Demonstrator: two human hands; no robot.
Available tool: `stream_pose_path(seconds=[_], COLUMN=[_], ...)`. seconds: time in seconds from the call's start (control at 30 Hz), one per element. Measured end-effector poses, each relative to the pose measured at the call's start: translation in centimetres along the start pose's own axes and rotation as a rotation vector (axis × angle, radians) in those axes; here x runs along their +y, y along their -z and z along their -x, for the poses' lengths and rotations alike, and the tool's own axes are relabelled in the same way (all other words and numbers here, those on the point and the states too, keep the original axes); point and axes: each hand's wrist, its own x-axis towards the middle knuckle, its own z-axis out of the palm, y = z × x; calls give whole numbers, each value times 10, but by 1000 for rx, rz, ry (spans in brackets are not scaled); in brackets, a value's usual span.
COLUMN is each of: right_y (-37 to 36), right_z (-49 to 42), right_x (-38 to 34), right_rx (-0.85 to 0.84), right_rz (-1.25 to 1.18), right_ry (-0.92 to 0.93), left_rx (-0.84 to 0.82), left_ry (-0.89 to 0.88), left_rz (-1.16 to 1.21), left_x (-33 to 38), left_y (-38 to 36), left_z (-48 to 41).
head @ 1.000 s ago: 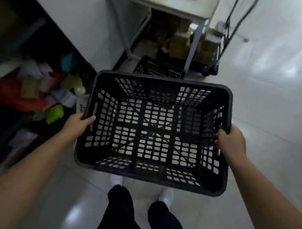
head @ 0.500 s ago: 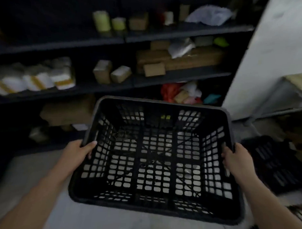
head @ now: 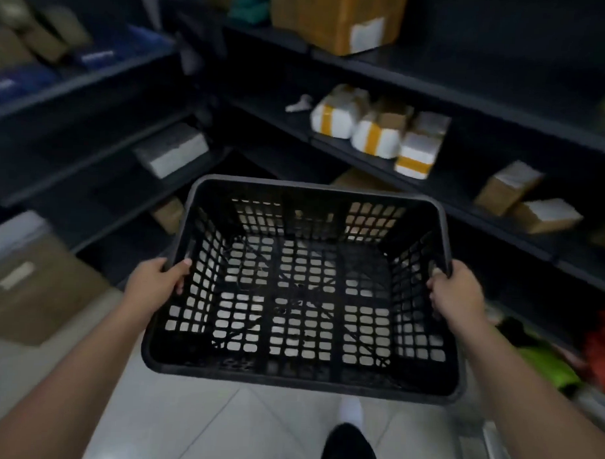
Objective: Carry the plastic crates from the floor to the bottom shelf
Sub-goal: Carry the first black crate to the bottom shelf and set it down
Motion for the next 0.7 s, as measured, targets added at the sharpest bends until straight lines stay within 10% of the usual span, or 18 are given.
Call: stream_pose_path(seconds=[0.7], right_y=[-417], right_z=[-175], right_x=[-309], right_rx=[-521], right_rz=[281], right_ry=[451], left_rx=[443], left_ry=[605], left_rz=[309], left_x=[-190], left_y=[51], left_z=[-193])
